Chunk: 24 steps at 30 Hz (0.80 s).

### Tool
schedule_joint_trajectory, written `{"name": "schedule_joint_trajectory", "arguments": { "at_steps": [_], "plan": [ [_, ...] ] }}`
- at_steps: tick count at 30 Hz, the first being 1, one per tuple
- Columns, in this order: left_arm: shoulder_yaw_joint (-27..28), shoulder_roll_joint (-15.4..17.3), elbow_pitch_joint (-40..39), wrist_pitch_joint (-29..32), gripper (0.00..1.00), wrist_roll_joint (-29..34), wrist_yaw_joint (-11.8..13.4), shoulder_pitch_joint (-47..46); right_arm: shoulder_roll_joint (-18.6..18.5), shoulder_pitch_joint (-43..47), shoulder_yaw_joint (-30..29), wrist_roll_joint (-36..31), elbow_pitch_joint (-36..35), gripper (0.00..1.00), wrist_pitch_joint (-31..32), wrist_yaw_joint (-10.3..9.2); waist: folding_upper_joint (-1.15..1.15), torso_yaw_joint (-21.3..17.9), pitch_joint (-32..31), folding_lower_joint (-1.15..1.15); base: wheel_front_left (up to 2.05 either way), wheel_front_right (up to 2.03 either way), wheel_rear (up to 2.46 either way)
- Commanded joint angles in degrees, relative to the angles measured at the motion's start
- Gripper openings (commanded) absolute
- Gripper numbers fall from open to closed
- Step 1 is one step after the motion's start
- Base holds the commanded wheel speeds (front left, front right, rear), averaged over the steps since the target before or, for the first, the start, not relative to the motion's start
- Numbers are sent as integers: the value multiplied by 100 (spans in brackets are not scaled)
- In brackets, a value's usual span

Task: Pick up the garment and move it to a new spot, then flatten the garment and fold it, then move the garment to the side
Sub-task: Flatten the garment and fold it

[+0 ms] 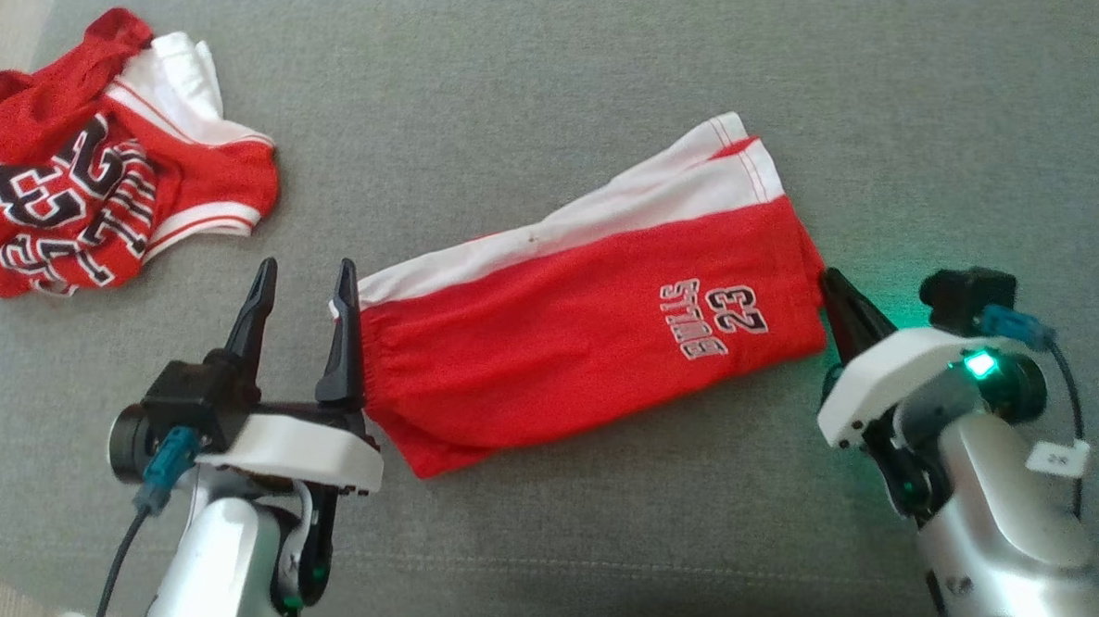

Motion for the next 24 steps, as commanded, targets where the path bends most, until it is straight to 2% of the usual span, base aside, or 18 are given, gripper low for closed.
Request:
{"name": "schedule_joint_trajectory", "arguments": {
  "at_steps": [1,10,14,24],
  "plan": [
    [242,132,-201,-69,100,63,-8,-75,41,80,52,73,-249,0,-68,-4,0,-57,-47,0,0,0,0],
    [258,148,-265,-69,100,71,13,51,42,876,-322,289,-991,0,-39,-4,0,-272,-149,0,0,0,0],
    [266,182,-300,-69,100,65,31,108,42,1426,-478,579,-1340,0,-61,-4,0,-394,-185,0,0,0,0],
    [251,275,-389,4,100,52,77,182,42,1736,-395,870,-1484,0,-182,-4,0,-575,-260,0,0,0,0]
  ]
}}
